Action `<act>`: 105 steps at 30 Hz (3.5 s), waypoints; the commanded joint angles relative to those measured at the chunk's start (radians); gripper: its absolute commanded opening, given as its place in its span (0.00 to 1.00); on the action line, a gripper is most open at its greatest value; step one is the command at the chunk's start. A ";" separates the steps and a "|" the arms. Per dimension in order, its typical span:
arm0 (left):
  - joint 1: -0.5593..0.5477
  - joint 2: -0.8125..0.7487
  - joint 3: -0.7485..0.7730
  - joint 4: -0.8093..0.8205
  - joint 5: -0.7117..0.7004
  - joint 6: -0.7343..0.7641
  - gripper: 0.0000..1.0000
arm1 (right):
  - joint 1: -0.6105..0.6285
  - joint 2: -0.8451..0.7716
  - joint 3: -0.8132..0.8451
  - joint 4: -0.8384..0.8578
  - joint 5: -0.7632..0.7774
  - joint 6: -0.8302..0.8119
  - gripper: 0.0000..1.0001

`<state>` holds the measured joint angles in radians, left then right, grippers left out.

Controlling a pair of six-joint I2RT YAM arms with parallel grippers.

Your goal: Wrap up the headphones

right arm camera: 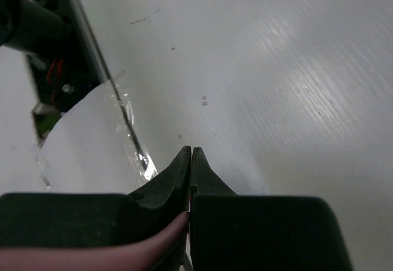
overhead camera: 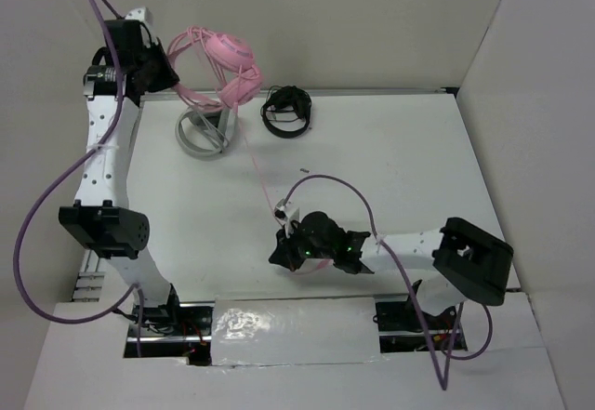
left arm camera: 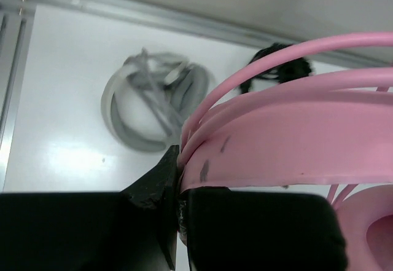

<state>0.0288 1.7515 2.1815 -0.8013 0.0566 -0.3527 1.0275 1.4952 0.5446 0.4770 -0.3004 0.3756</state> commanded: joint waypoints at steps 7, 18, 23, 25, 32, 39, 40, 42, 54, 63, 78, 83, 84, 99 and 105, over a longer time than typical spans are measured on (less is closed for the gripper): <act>-0.069 0.057 -0.138 0.094 -0.305 -0.212 0.00 | 0.249 -0.269 0.224 -0.636 0.751 -0.004 0.00; -0.302 0.140 -0.439 0.022 -0.422 -0.417 0.00 | 0.270 -0.294 0.465 -1.038 1.349 0.046 0.00; -0.349 0.172 -0.517 -0.007 -0.454 -0.440 0.00 | 0.270 -0.346 0.526 -1.049 1.411 -0.050 0.00; -0.369 0.169 -0.551 0.037 -0.436 -0.385 0.00 | 0.269 -0.374 0.516 -0.954 1.394 -0.134 0.00; -0.492 0.034 -0.799 0.307 -0.292 -0.154 0.00 | 0.206 -0.484 0.477 -0.792 1.175 -0.538 0.00; -0.642 -0.148 -0.988 0.497 -0.199 0.018 0.00 | -0.090 -0.582 0.463 -0.697 0.704 -0.802 0.00; -0.670 -0.190 -1.015 0.511 -0.189 0.040 0.00 | -0.116 -0.589 0.462 -0.693 0.664 -0.845 0.00; -0.699 -0.225 -1.052 0.519 -0.192 0.052 0.00 | -0.168 -0.584 0.463 -0.669 0.589 -0.876 0.00; -0.900 -0.420 -1.129 0.540 -0.201 0.110 0.00 | -0.454 -0.409 0.503 -0.626 0.258 -0.813 0.00; -0.860 -0.468 -1.148 0.495 -0.273 0.071 0.00 | -0.558 -0.470 0.356 -0.482 0.176 -0.704 0.00; -0.848 -0.541 -1.192 0.526 -0.149 0.063 0.00 | -0.682 -0.527 0.308 -0.454 0.095 -0.623 0.00; -0.859 -0.645 -1.217 0.577 -0.015 0.122 0.00 | -0.684 -0.416 0.339 -0.462 0.009 -0.616 0.01; -0.863 -0.661 -1.221 0.585 0.008 0.132 0.00 | -0.685 -0.373 0.345 -0.457 0.000 -0.609 0.01; -0.877 -0.707 -0.774 0.536 0.020 0.221 0.00 | -0.610 -0.063 0.388 -0.272 -0.258 -0.455 0.18; -0.879 -0.675 -0.600 0.495 0.049 0.248 0.00 | -0.523 0.052 0.458 -0.215 -0.293 -0.438 0.18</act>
<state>-0.8288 1.0943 1.4559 -0.4656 -0.0196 -0.0750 0.4831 1.4715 0.9543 0.2115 -0.6060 -0.0891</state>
